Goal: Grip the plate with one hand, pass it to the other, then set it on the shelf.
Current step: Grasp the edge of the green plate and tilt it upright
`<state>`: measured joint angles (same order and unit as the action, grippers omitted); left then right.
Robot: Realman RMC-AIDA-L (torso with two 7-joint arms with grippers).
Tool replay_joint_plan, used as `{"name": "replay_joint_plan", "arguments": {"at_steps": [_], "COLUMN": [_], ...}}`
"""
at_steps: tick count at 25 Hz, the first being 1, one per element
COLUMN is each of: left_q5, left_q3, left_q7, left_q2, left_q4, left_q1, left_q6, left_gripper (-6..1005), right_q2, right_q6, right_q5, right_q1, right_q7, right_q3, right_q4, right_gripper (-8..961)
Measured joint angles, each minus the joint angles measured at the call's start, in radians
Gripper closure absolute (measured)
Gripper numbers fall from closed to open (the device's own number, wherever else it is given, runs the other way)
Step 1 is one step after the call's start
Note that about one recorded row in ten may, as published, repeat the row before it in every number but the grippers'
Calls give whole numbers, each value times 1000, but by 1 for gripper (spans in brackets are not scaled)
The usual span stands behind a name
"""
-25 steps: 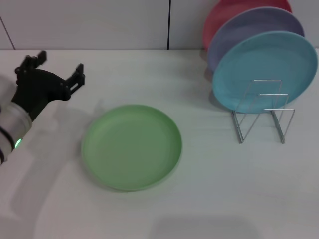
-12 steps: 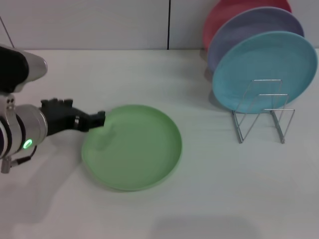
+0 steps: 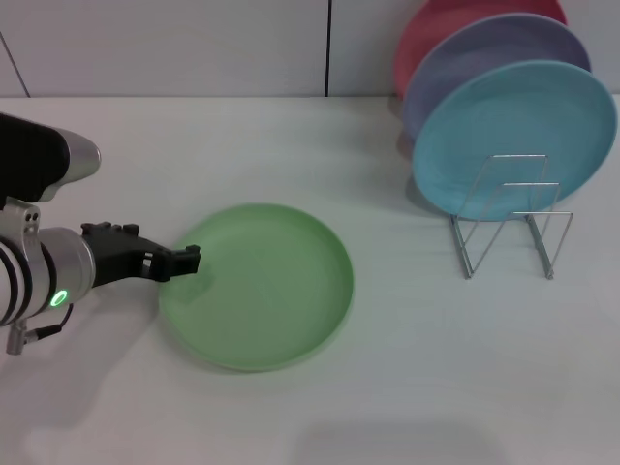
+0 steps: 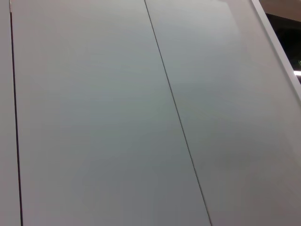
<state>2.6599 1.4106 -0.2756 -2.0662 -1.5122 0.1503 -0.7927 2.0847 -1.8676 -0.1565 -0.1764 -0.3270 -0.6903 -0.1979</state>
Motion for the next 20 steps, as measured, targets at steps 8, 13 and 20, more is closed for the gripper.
{"name": "replay_joint_plan", "arguments": {"at_steps": [8,13,20], "left_q5": [-1,0,0], "left_q3": [3,7,9], "left_q7": [1,1,10], "left_q2": [0,0,0], "left_q4": [57,78,113], "left_q1": [24,31,50], "left_q6": [-10,-9,-12], "left_gripper": [140,141,141], "right_q2": [0,0,0], "right_q6": [0,0,-3], "right_q5": [0,0,0], "right_q1": [3,5,5], "right_q7": [0,0,-1], "right_q3": [0,0,0], "right_q4": [0,0,0], "right_gripper": [136,136,136]}}
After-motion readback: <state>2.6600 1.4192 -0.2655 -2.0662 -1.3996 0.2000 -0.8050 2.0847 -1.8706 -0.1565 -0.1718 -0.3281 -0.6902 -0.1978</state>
